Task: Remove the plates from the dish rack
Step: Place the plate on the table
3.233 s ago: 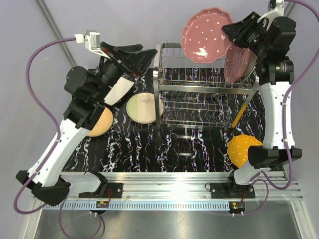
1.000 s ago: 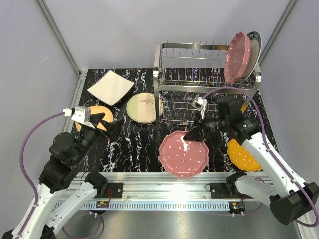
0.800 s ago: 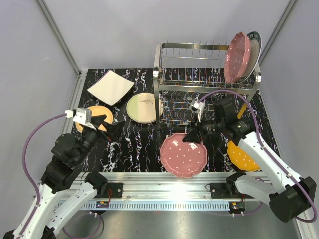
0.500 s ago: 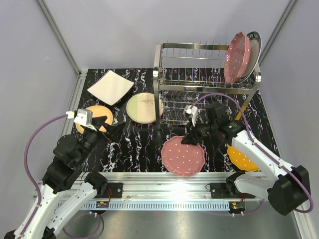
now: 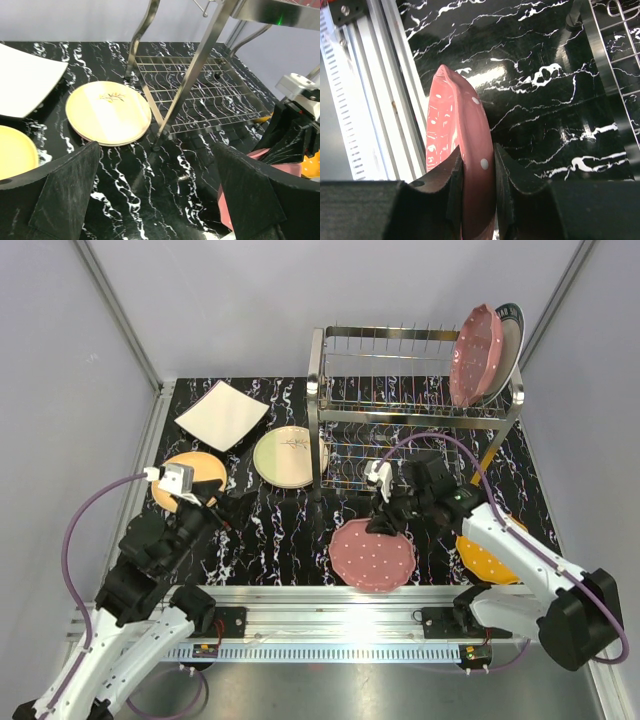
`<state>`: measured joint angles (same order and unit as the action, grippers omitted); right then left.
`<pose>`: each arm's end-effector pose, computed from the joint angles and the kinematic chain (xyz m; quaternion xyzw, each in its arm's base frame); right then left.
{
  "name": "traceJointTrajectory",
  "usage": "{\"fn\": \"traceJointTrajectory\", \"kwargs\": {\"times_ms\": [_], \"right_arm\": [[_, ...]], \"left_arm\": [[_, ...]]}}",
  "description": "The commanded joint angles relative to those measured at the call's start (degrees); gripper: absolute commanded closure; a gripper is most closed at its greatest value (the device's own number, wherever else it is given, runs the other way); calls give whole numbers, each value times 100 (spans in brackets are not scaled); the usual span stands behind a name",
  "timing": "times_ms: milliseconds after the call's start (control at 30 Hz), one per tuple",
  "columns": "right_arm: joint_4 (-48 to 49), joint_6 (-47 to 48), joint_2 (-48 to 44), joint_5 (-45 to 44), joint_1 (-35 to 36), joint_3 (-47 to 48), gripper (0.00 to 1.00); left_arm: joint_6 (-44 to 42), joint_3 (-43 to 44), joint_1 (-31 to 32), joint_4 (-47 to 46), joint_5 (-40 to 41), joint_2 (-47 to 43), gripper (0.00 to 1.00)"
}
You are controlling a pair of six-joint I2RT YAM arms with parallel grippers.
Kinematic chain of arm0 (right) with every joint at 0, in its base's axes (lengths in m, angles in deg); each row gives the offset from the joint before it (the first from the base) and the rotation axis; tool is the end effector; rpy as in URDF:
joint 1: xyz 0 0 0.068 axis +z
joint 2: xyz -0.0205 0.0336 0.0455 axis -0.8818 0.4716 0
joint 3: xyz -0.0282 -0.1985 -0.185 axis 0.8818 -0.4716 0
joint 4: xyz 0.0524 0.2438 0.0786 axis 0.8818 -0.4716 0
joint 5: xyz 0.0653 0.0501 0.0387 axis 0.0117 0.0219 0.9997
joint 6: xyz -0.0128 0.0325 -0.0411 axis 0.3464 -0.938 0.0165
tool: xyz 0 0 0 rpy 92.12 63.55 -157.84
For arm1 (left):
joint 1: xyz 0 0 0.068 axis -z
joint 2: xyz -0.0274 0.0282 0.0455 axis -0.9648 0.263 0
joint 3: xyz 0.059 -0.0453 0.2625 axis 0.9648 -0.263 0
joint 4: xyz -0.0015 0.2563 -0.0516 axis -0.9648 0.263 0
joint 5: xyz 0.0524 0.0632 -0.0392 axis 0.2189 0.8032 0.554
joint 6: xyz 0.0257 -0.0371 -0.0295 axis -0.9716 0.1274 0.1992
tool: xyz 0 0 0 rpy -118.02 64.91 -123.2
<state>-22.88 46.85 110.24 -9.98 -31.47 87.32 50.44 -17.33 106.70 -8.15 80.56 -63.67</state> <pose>0.1891 0.1365 0.2585 -0.4924 0.7383 0.3322 0.3196 0.0773 -0.0451 0.3441 0.0648 0.7156 -0.2646 0.6432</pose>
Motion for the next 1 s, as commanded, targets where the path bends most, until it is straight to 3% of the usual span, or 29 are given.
{"fn": "traceJointTrajectory", "kwargs": {"times_ms": [0, 300, 433, 767, 967], "right_arm": [[-487, 575, -554, 210, 55, 357, 100], [-1613, 823, -1257, 79, -225, 744, 100], [-2270, 1077, -1600, 17, -578, 894, 100], [-3029, 1289, -2602, -423, -2158, 1087, 100], [-3213, 1359, -2419, -483, -2880, 1307, 100]], "left_arm": [[315, -326, -13, -540, -404, -131, 1], [1562, -2039, -13, -2911, -2863, 369, 1], [1748, -2304, 110, -3843, -3217, 870, 1], [1424, -2111, 427, -3977, -3226, 1495, 1], [1151, -1979, 427, -3539, -3227, 1258, 1]]}}
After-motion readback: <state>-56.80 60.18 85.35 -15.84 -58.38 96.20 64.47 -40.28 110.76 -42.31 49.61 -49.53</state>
